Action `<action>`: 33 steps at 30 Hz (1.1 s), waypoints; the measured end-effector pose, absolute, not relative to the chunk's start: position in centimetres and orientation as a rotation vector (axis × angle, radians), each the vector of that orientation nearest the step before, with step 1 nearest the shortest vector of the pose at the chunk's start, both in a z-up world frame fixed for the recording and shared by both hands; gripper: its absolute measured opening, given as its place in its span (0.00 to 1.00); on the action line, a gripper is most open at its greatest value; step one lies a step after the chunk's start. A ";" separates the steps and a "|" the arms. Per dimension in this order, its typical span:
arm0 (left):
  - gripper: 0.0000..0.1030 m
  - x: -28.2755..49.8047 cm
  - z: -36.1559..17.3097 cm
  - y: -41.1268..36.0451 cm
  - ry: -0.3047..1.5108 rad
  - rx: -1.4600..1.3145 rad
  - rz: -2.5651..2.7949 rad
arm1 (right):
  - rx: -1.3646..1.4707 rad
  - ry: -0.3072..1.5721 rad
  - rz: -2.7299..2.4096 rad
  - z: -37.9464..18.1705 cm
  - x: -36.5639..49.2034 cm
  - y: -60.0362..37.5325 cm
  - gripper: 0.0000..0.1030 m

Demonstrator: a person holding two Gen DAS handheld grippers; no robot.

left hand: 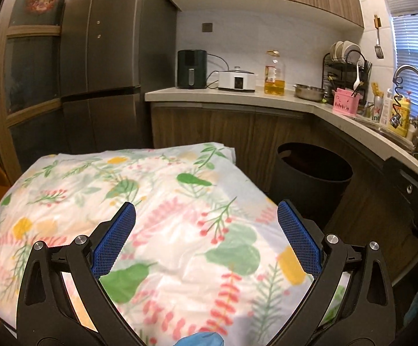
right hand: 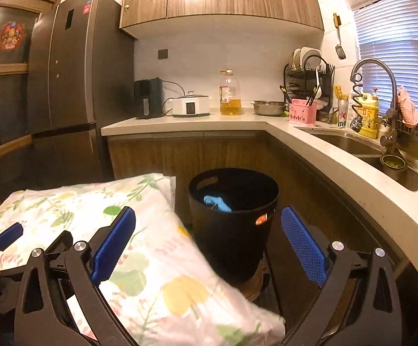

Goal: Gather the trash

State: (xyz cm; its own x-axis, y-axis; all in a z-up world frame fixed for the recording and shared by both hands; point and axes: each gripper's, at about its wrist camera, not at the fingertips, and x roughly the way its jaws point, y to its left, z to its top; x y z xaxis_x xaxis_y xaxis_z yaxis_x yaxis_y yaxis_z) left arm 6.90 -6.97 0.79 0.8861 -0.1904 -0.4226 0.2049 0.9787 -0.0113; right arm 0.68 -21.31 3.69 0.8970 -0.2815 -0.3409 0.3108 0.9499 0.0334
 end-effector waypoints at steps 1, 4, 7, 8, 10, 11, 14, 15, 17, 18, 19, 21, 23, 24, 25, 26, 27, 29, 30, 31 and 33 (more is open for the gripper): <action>0.94 6.5 0.8 -6.7 0.434 0.031 -0.204 | 0.083 0.345 -0.307 3.6 0.4 -20.9 0.94; 0.94 5.2 0.7 -5.9 0.429 0.025 -0.193 | 0.076 0.347 -0.303 3.5 -0.8 -19.9 0.94; 0.94 4.1 0.6 -5.2 0.427 0.022 -0.185 | 0.072 0.347 -0.292 3.4 -1.7 -19.2 0.94; 0.94 3.9 0.6 -5.0 0.427 0.022 -0.183 | 0.073 0.347 -0.290 3.4 -1.9 -18.9 0.94; 0.94 3.2 0.6 -4.6 0.423 0.022 -0.178 | 0.076 0.348 -0.291 3.4 -2.4 -18.6 0.94; 0.94 2.9 0.6 -4.4 0.421 0.020 -0.178 | 0.077 0.348 -0.289 3.3 -2.6 -18.5 0.94; 0.94 2.3 0.7 -4.1 0.419 0.017 -0.172 | 0.082 0.351 -0.276 3.1 -3.0 -18.0 0.94; 0.94 2.1 0.7 -3.9 0.418 0.017 -0.170 | 0.081 0.350 -0.275 3.1 -3.1 -17.9 0.95; 0.94 1.8 0.7 -3.7 0.417 0.015 -0.167 | 0.079 0.348 -0.272 3.1 -3.4 -17.6 0.94; 0.94 1.6 0.7 -3.6 0.416 0.015 -0.165 | 0.080 0.347 -0.271 3.2 -3.5 -17.6 0.94; 0.94 1.5 0.7 -3.6 0.414 0.015 -0.162 | 0.080 0.345 -0.269 3.2 -3.5 -17.5 0.94; 0.94 1.3 0.8 -3.4 0.411 0.012 -0.157 | 0.079 0.340 -0.266 3.2 -3.7 -17.3 0.94; 0.94 1.2 0.9 -3.3 0.409 0.010 -0.155 | 0.081 0.339 -0.261 3.3 -3.9 -17.2 0.94; 0.94 1.1 0.9 -3.3 0.406 0.010 -0.154 | 0.081 0.339 -0.261 3.3 -3.9 -17.1 0.94; 0.94 1.1 0.9 -3.3 0.405 0.010 -0.154 | 0.081 0.338 -0.260 3.3 -3.9 -17.0 0.94; 0.94 1.0 0.9 -3.3 0.404 0.009 -0.157 | 0.081 0.338 -0.260 3.3 -3.9 -17.0 0.94; 0.94 1.0 0.9 -3.3 0.404 0.009 -0.158 | 0.081 0.338 -0.261 3.3 -3.9 -17.0 0.94; 0.94 0.9 0.9 -3.3 0.404 0.011 -0.157 | 0.081 0.337 -0.260 3.3 -3.9 -16.9 0.94; 0.94 0.9 0.9 -3.4 0.403 0.013 -0.157 | 0.081 0.336 -0.257 3.3 -3.9 -16.8 0.95; 0.94 0.9 0.9 -3.4 0.404 0.013 -0.157 | 0.080 0.336 -0.255 3.3 -3.9 -16.8 0.94; 0.94 0.9 0.9 -3.3 0.404 0.012 -0.158 | 0.079 0.335 -0.254 3.2 -4.0 -16.7 0.94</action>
